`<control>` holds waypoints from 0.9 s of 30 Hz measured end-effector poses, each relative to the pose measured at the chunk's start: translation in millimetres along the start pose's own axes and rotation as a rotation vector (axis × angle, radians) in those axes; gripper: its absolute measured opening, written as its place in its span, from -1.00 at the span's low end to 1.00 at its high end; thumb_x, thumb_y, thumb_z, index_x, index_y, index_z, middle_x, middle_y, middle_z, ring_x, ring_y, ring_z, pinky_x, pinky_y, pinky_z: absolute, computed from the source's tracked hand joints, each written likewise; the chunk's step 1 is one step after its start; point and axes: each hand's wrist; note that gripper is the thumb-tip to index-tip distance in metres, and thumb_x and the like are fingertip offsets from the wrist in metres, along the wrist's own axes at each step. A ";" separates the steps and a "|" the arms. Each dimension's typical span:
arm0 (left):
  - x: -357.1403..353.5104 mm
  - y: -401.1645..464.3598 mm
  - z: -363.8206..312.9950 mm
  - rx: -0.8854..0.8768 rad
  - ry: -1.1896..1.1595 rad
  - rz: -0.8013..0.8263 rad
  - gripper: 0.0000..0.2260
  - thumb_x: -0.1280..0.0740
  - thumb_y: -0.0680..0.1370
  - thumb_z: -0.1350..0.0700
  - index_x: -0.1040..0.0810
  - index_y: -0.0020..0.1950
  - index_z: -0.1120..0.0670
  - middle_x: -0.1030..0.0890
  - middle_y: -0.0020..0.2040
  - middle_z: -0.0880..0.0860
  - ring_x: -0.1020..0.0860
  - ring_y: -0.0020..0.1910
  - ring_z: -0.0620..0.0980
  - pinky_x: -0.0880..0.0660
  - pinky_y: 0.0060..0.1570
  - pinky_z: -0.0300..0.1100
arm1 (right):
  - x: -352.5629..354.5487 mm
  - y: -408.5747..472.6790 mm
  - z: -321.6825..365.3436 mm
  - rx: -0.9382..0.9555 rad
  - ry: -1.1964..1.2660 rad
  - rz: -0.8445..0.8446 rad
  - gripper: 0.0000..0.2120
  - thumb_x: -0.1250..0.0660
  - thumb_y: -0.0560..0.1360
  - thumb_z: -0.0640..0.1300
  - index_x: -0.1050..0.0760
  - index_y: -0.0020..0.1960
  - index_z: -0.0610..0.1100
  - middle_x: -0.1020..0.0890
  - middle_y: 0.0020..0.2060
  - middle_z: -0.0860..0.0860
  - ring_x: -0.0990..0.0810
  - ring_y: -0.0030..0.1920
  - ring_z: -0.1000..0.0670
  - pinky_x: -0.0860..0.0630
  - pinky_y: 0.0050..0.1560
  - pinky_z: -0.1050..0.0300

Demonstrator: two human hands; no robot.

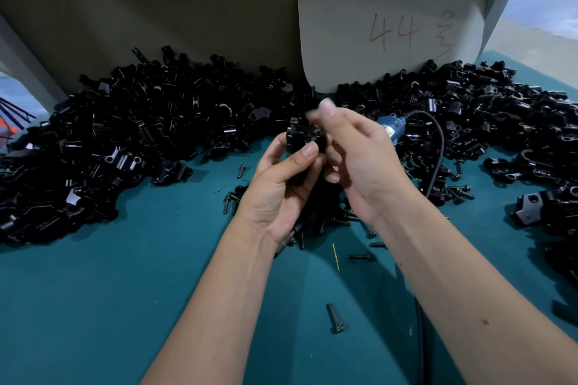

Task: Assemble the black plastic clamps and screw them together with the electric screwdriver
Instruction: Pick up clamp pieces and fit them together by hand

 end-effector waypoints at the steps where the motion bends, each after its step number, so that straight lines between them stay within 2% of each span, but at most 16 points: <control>1: 1.1 0.4 -0.8 -0.003 -0.019 -0.007 -0.49 -0.52 0.31 0.37 -0.49 0.21 0.15 -0.71 -0.15 0.13 -0.70 -0.23 -0.03 -0.62 -0.23 -0.30 | 1.4 0.5 -0.1 0.004 -0.007 0.020 -0.82 -0.41 0.62 -0.04 -0.69 -0.05 -0.12 -0.56 -0.38 0.05 -0.42 -0.43 0.13 -0.32 -0.47 0.25; 3: 3.5 1.1 -2.5 -0.005 -0.010 -0.021 -0.45 -0.55 0.26 0.36 -0.50 0.20 0.13 -0.71 -0.16 0.11 -0.69 -0.24 -0.05 -0.62 -0.24 -0.30 | 0.6 0.3 1.2 0.032 -0.053 -0.013 -0.85 -0.44 0.61 -0.11 -0.69 -0.10 -0.13 -0.57 -0.41 0.07 -0.44 -0.42 0.11 -0.37 -0.45 0.24; 6: 5.1 2.7 -1.6 0.007 0.072 0.001 -0.60 -0.57 0.25 0.32 -0.65 0.05 0.12 -0.69 -0.17 0.07 -0.67 -0.21 -0.07 -0.62 -0.21 -0.31 | 1.4 1.8 2.5 0.076 -0.105 -0.101 -0.78 -0.56 0.50 -0.14 -0.59 -0.25 -0.12 -0.57 -0.42 0.05 -0.55 -0.39 0.10 -0.47 -0.39 0.26; 8: 4.7 3.2 -1.3 0.015 0.074 0.001 -0.67 -0.58 0.25 0.32 -0.71 -0.03 0.11 -0.70 -0.16 0.08 -0.68 -0.20 -0.05 -0.62 -0.21 -0.31 | 7.1 3.3 3.2 0.089 -0.146 -0.050 -0.83 -0.52 0.54 -0.08 -0.65 -0.17 -0.14 -0.51 -0.45 0.10 -0.46 -0.43 0.15 -0.39 -0.44 0.32; 10: 5.8 4.2 -1.7 0.016 0.066 0.004 -0.61 -0.58 0.25 0.33 -0.65 0.03 0.12 -0.70 -0.16 0.08 -0.69 -0.20 -0.05 -0.62 -0.21 -0.31 | 10.7 2.7 5.1 0.093 -0.161 0.026 -0.86 -0.46 0.59 -0.09 -0.72 -0.05 -0.15 -0.49 -0.45 0.11 -0.41 -0.42 0.15 -0.35 -0.45 0.32; 12: 6.0 3.9 -1.2 0.013 0.094 0.002 -0.57 -0.56 0.30 0.34 -0.60 0.12 0.13 -0.70 -0.15 0.06 -0.68 -0.18 -0.07 -0.61 -0.19 -0.31 | 9.5 1.8 5.5 0.119 -0.171 0.005 -0.89 -0.50 0.55 -0.17 -0.69 -0.14 -0.17 -0.62 -0.41 0.07 -0.56 -0.38 0.14 -0.47 -0.38 0.31; 13: 5.6 3.5 0.0 0.017 0.121 -0.001 -0.55 -0.55 0.32 0.34 -0.58 0.17 0.13 -0.70 -0.14 0.05 -0.68 -0.17 -0.08 -0.61 -0.17 -0.31 | 9.5 2.2 3.8 0.123 -0.168 -0.030 -0.85 -0.55 0.50 -0.18 -0.64 -0.21 -0.17 -0.66 -0.36 0.00 -0.63 -0.35 0.10 -0.54 -0.33 0.26; 15: 4.6 3.1 1.4 0.030 0.169 0.003 -0.54 -0.57 0.31 0.32 -0.59 0.18 0.12 -0.70 -0.13 0.06 -0.68 -0.16 -0.07 -0.61 -0.15 -0.30 | 10.8 3.9 1.6 0.105 -0.166 -0.079 -0.72 -0.60 0.45 -0.11 -0.53 -0.30 -0.11 -0.61 -0.32 -0.12 -0.61 -0.33 0.00 -0.55 -0.31 0.15; 16: 4.5 3.1 1.6 0.034 0.178 0.014 -0.58 -0.57 0.31 0.31 -0.62 0.13 0.11 -0.70 -0.12 0.07 -0.69 -0.16 -0.06 -0.61 -0.15 -0.30 | 13.6 4.9 1.9 0.091 -0.166 -0.060 -0.71 -0.58 0.48 -0.05 -0.53 -0.30 -0.08 -0.57 -0.32 -0.11 -0.54 -0.35 0.02 -0.50 -0.35 0.15; 18: 4.9 3.3 -0.4 0.031 0.158 0.032 -0.65 -0.55 0.34 0.32 -0.63 0.09 0.12 -0.70 -0.11 0.08 -0.68 -0.17 -0.06 -0.61 -0.16 -0.31 | 20.7 7.6 3.5 0.064 -0.123 0.080 -0.83 -0.47 0.57 -0.02 -0.69 -0.16 -0.05 -0.55 -0.26 -0.06 -0.42 -0.36 0.10 -0.36 -0.41 0.23; 20: 6.2 3.0 -3.4 0.027 0.140 0.035 -0.62 -0.55 0.34 0.32 -0.61 0.12 0.12 -0.69 -0.13 0.07 -0.67 -0.19 -0.07 -0.61 -0.18 -0.33 | 23.5 8.7 4.0 0.081 -0.116 0.165 -0.89 -0.44 0.60 -0.16 -0.74 -0.01 -0.11 -0.59 -0.28 -0.04 -0.42 -0.36 0.12 -0.35 -0.44 0.29; 22: 7.9 2.5 -3.6 0.027 0.167 0.026 -0.63 -0.54 0.35 0.32 -0.60 0.12 0.12 -0.68 -0.14 0.05 -0.67 -0.19 -0.08 -0.61 -0.18 -0.33 | 24.2 9.5 3.5 0.156 -0.225 0.115 -0.95 -0.52 0.54 -0.23 -0.72 -0.10 -0.17 -0.61 -0.38 0.06 -0.49 -0.40 0.16 -0.39 -0.42 0.34; 24: 7.1 1.2 -1.7 0.034 0.202 0.014 -0.67 -0.50 0.37 0.32 -0.61 0.11 0.12 -0.68 -0.14 0.05 -0.67 -0.18 -0.08 -0.61 -0.17 -0.32 | 26.4 11.6 2.5 0.260 -0.403 0.035 -0.82 -0.59 0.48 -0.14 -0.64 -0.24 -0.13 -0.58 -0.45 0.13 -0.48 -0.44 0.19 -0.40 -0.41 0.35; 26: 5.9 1.2 -0.1 0.036 0.239 0.009 -0.66 -0.49 0.37 0.32 -0.60 0.11 0.12 -0.69 -0.12 0.06 -0.68 -0.16 -0.08 -0.61 -0.15 -0.32 | 33.1 14.0 6.7 0.318 -0.536 0.057 -0.71 -0.54 0.53 -0.02 -0.56 -0.26 -0.13 -0.54 -0.46 0.11 -0.44 -0.44 0.14 -0.37 -0.41 0.31; 27: 6.0 1.6 -0.1 0.033 0.245 0.005 -0.67 -0.49 0.37 0.31 -0.59 0.11 0.12 -0.70 -0.12 0.05 -0.68 -0.17 -0.08 -0.60 -0.15 -0.32 | 36.1 14.8 9.7 0.339 -0.600 0.101 -0.72 -0.48 0.57 0.01 -0.55 -0.23 -0.12 -0.54 -0.43 0.11 -0.45 -0.41 0.12 -0.36 -0.39 0.30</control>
Point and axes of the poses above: each hand's wrist, its own y-axis towards the middle knuckle, its own x-axis out of the back of the hand, z = x × y
